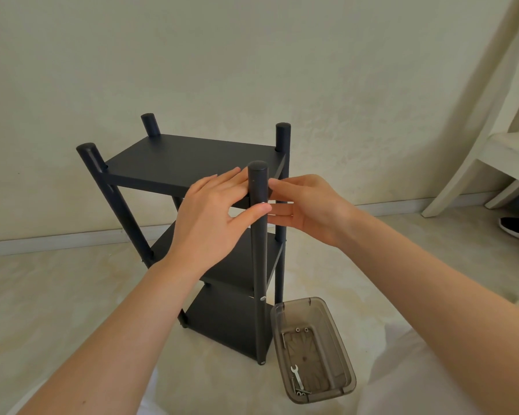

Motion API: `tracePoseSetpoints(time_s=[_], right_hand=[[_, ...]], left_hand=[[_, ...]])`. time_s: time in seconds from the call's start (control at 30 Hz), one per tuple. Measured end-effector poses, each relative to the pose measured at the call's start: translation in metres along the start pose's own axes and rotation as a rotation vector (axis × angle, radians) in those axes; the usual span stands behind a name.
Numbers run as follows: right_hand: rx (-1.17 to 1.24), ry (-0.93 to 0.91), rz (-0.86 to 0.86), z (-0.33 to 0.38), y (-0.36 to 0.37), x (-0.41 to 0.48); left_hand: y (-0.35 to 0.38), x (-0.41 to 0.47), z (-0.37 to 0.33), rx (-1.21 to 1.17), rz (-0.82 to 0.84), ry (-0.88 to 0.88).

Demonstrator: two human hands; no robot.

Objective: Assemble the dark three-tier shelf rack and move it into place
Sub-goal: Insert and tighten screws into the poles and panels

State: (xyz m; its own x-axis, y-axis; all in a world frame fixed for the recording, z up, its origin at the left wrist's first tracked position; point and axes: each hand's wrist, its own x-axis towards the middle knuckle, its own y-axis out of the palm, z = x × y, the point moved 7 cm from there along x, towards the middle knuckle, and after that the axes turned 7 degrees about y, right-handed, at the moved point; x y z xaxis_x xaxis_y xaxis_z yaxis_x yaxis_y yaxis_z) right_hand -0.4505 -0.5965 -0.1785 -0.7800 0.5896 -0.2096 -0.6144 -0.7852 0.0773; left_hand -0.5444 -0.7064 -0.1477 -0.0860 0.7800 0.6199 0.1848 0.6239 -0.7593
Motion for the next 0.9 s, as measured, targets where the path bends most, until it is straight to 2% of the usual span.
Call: tracePoseSetpoints(time_s=[0.37,0.47,0.6,0.73,0.83,0.9], right_hand=[[-0.040,0.002,-0.003,-0.009,-0.006,0.003],[-0.154,0.149,0.018,-0.028,-0.023,0.010],[-0.535,0.441,0.118,-0.085,-0.048,0.016],[-0.830,0.692,0.146,-0.157,-0.064,0.022],[-0.904,0.772,0.140,-0.204,-0.073,0.029],[-0.831,0.778,0.082,-0.237,-0.078,0.036]], left_hand=[[-0.004,-0.006,-0.004,-0.004,-0.034,0.013],[-0.004,-0.007,-0.004,-0.016,-0.044,0.010],[-0.002,-0.006,-0.003,-0.046,-0.043,0.021],[-0.001,-0.004,-0.001,-0.066,-0.038,0.019],[0.000,-0.003,-0.001,-0.072,-0.040,0.029],[0.000,-0.004,-0.001,-0.068,-0.059,0.031]])
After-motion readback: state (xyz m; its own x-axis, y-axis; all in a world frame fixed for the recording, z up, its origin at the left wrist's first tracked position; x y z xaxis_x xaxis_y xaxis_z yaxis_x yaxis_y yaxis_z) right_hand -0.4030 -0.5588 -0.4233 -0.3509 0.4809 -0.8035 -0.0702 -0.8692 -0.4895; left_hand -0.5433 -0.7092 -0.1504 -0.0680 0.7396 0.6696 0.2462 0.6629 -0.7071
